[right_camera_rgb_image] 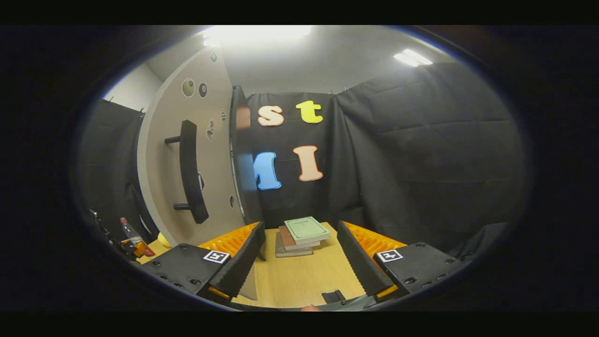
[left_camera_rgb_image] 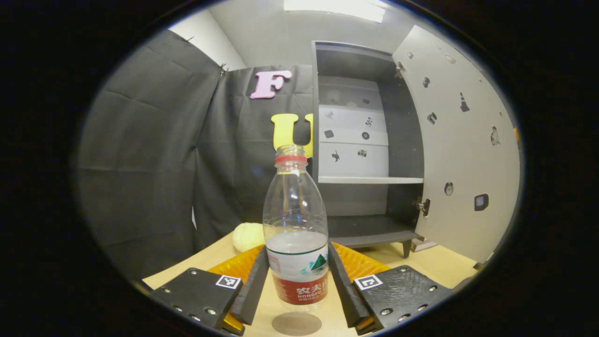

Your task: Open the cabinet door with the right hand, grasp the bottle in the cabinet with the left hand and place it on the coaster, then close the cabinet door with the right hand.

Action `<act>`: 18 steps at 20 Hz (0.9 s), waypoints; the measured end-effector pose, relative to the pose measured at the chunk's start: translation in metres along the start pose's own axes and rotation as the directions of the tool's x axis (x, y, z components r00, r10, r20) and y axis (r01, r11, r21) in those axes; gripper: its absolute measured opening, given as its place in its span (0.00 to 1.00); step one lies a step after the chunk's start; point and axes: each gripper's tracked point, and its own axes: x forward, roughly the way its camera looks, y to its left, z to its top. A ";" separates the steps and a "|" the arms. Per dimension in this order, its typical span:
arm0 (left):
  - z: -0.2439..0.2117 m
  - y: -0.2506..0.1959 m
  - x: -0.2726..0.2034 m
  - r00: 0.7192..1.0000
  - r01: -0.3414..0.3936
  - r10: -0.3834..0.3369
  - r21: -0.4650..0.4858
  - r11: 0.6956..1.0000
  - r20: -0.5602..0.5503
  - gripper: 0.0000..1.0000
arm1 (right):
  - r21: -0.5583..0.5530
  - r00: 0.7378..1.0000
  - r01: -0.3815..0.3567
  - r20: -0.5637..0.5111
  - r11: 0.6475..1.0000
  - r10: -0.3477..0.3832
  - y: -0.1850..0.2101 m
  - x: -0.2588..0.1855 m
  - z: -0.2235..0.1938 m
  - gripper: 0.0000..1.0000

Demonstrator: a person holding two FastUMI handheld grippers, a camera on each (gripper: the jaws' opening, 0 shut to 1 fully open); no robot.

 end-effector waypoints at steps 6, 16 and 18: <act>-0.055 -0.002 -0.002 0.999 0.023 -0.021 0.039 0.999 -0.045 0.73 | -0.020 1.000 0.015 -0.020 1.000 -0.016 0.001 -0.002 -0.006 0.98; -0.117 -0.003 -0.001 0.997 0.004 -0.005 -0.009 1.000 -0.071 0.73 | -0.077 0.998 0.002 -0.063 0.997 -0.007 0.013 0.000 -0.014 0.98; -0.127 -0.001 -0.005 0.996 -0.006 0.006 -0.002 1.000 -0.088 0.70 | -0.081 0.998 -0.006 -0.069 0.997 0.001 0.016 0.001 -0.016 0.98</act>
